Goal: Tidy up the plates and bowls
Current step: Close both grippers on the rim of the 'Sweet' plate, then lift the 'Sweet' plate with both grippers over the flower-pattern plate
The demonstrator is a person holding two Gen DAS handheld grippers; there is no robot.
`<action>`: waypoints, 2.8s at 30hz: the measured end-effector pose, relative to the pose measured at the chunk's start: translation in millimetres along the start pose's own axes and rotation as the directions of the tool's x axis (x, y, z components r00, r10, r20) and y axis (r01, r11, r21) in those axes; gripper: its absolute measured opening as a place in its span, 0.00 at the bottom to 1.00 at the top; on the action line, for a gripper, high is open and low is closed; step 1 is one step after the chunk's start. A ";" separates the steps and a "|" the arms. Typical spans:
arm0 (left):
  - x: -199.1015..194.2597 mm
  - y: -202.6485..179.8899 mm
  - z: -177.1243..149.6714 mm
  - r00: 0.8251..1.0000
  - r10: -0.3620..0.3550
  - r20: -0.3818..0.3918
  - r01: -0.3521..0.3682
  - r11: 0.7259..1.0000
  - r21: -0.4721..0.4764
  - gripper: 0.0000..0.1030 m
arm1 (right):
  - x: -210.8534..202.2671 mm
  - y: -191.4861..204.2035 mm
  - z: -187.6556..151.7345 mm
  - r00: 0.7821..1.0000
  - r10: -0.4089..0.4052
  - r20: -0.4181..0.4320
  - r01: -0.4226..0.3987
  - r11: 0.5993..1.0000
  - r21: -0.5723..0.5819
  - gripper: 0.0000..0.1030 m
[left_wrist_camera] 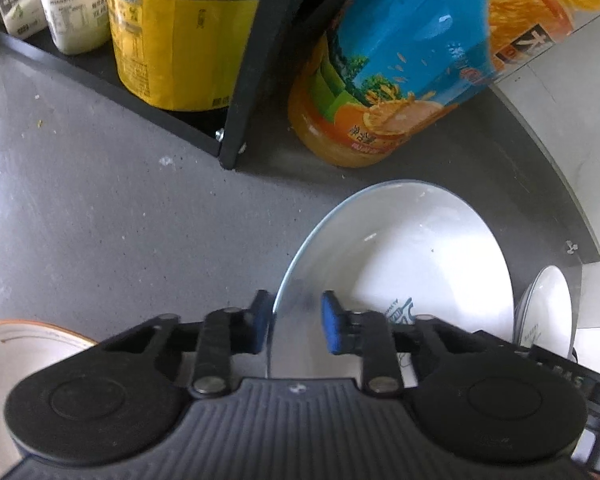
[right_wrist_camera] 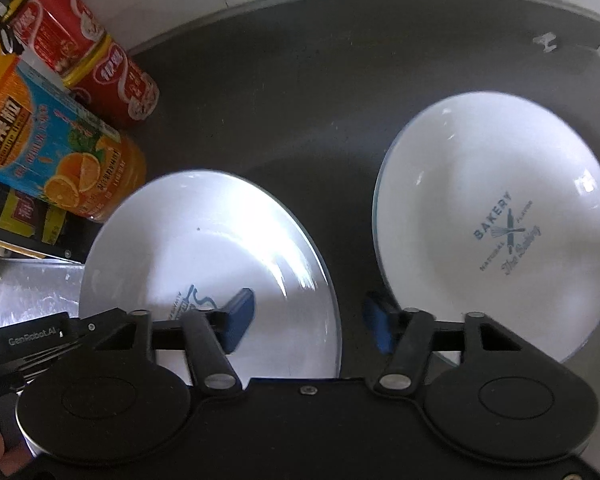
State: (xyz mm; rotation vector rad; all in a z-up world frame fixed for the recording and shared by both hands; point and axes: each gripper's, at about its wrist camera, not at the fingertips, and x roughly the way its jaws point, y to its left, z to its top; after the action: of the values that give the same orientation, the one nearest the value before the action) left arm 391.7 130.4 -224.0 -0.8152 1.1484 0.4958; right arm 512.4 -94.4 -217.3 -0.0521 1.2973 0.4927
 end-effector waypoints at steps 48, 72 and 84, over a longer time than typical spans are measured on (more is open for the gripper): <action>-119.4 119.4 -46.0 0.986 -0.141 0.083 0.136 0.989 0.062 0.18 | -84.3 74.4 -130.6 0.968 0.078 0.239 -0.067 0.996 -0.055 0.10; -125.8 164.1 -76.7 0.996 -0.071 0.045 0.064 0.989 0.134 0.18 | -76.3 111.4 -202.1 0.972 0.041 0.231 -0.023 0.996 -0.082 0.10; -113.5 160.0 -78.3 0.999 -0.022 0.045 0.014 0.986 0.164 0.18 | -70.4 113.8 -211.7 0.975 0.023 0.222 -0.003 0.996 -0.090 0.10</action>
State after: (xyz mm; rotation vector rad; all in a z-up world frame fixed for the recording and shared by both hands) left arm 189.7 175.5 -181.4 -0.6679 1.1216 0.3980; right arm 264.4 -80.2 -185.3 -0.0611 1.0566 0.5512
